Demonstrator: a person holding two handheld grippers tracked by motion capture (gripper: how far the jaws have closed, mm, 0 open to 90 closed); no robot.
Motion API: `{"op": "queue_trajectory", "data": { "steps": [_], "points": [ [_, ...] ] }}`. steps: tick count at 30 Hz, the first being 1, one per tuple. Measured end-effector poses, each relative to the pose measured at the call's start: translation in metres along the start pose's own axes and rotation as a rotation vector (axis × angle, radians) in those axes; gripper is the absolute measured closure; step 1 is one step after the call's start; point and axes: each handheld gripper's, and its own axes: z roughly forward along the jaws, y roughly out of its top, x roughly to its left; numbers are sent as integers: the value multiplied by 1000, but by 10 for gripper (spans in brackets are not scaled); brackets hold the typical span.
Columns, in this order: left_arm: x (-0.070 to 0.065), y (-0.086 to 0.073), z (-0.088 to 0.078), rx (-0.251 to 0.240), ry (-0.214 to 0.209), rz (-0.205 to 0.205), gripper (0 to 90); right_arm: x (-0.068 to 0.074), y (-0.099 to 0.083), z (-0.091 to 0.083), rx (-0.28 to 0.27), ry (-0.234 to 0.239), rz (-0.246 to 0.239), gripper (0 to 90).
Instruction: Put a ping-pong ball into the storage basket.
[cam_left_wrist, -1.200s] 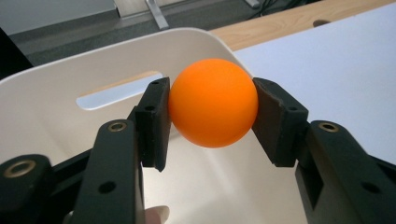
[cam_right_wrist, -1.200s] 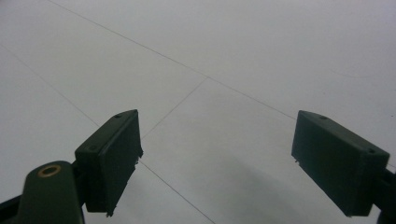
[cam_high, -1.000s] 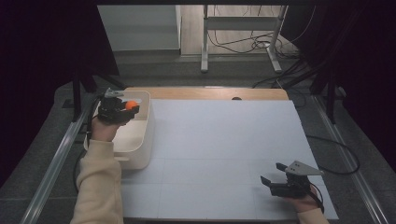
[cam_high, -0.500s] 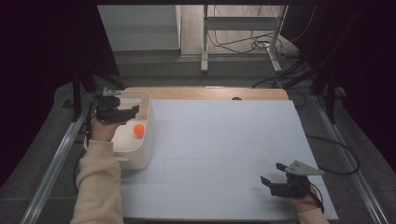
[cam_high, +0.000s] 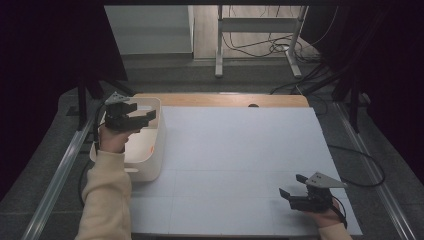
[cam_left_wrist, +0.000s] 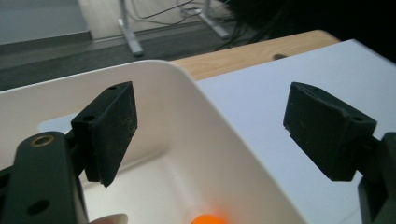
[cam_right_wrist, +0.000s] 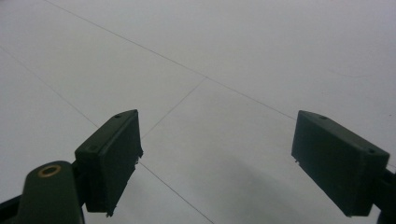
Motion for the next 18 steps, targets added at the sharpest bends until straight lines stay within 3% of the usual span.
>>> {"op": "queue_trajectory", "data": {
  "steps": [2,10,11,18],
  "points": [
    [-2,0,-1,-6,-10,3,185,0,0,0,0,0,1,165],
    [-28,-3,-10,-42,-124,46,179,0,0,-1,0,-1,2,165],
    [-28,-3,-10,-42,-124,46,179,0,0,-1,0,-1,2,165],
    [-56,-16,-15,-34,-197,105,178,0,1,0,-3,4,0,166]
  ]
}}
